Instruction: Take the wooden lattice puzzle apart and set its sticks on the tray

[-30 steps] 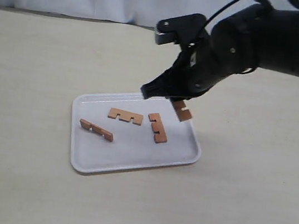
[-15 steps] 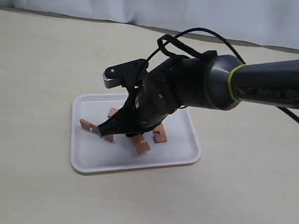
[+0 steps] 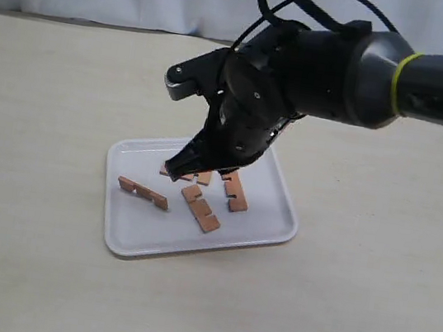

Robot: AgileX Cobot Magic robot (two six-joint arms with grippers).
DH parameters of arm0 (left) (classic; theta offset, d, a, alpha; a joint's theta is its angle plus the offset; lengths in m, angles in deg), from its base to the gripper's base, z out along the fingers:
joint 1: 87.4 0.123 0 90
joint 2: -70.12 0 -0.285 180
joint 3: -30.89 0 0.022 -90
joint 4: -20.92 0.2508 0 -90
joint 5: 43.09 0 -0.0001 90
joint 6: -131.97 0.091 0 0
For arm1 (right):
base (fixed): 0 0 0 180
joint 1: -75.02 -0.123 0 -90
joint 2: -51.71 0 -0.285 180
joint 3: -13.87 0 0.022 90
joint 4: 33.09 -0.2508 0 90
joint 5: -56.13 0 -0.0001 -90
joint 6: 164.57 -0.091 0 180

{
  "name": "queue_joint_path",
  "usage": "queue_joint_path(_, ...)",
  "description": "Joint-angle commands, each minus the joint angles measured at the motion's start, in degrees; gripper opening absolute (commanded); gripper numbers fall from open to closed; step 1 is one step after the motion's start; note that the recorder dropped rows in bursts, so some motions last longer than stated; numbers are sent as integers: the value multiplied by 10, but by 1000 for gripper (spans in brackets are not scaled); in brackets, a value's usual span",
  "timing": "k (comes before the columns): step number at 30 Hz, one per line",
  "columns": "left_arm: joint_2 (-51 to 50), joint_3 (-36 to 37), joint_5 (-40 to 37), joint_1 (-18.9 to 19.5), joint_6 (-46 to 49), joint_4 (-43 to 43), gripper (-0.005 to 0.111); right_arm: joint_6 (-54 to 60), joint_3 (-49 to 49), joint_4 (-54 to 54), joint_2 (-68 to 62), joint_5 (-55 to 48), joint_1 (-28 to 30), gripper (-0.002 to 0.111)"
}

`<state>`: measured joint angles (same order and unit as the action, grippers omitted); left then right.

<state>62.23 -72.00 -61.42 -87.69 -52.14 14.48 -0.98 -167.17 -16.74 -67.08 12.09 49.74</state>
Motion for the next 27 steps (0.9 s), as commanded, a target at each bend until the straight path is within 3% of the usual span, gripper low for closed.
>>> queue_joint_path(1, 1, 1, 6, -4, -2, 0, 0, 38, 71, -41, 8, -9, 41, 4)
queue_joint_path(5, 1, 1, 6, -4, -2, 0, 0, 118, 144, -144, 79, -12, 155, 4)
queue_joint_path(9, 1, 1, 6, -4, -2, 0, 0, 119, 224, -146, 241, -5, 278, 4)
queue_joint_path(13, 1, 1, 6, -4, -2, 0, 0, 119, 309, -102, 374, 55, 349, 4)
queue_joint_path(18, 1, 1, 6, -4, -2, 0, 0, 100, 453, -68, 536, 195, 365, 4)
queue_joint_path(27, 1, 1, 6, -4, -2, 0, 0, 90, 551, -97, 796, 299, 365, 4)
